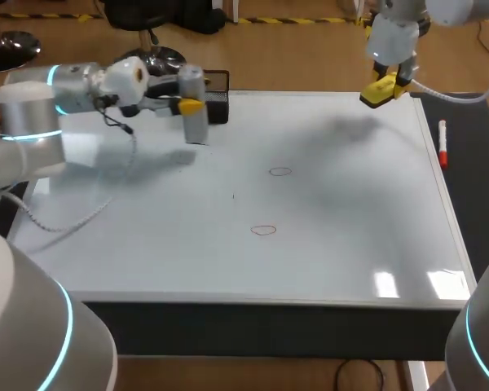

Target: Pick up the inspection probe, press it on each red-marked spot on the whiteboard one by one, put down the probe, pick up the eraser, and wipe off all the red marks.

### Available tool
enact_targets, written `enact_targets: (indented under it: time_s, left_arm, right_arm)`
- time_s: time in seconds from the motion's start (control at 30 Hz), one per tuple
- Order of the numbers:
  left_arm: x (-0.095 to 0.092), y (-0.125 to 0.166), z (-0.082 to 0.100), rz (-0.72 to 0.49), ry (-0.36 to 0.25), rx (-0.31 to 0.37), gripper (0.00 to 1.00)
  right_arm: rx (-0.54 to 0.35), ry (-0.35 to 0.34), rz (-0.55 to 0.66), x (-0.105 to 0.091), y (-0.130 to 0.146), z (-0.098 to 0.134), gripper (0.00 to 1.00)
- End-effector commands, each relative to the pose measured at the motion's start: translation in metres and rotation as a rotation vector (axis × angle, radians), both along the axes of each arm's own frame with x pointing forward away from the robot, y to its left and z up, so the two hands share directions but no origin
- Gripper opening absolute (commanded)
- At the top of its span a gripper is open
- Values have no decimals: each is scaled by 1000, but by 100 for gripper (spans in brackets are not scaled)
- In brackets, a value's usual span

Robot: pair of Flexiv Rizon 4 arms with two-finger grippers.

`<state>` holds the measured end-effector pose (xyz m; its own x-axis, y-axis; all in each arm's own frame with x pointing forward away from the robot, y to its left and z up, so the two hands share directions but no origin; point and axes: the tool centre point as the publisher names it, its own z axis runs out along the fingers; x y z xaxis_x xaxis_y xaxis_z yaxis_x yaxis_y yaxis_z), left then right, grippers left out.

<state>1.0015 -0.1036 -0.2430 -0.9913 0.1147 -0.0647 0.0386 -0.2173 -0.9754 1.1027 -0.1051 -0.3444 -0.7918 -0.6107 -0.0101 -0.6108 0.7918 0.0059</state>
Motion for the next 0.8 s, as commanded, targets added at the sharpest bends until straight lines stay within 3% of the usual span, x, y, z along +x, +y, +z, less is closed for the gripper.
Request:
enact_targets:
  time_s: [0.03, 0.33, 0.8]
  left_arm:
    - [-8, 28, 10, 155, 18, 13, 0]
    - [2, 66, 12, 221, 14, 15, 0]
    - [5, 83, 14, 254, 16, 31, 0]
  right_arm:
    - [-3, 4, 1, 1, 0, 1, 0]
    - [-3, 4, 1, 1, 0, 1, 0]
    - [-3, 4, 1, 1, 0, 1, 0]
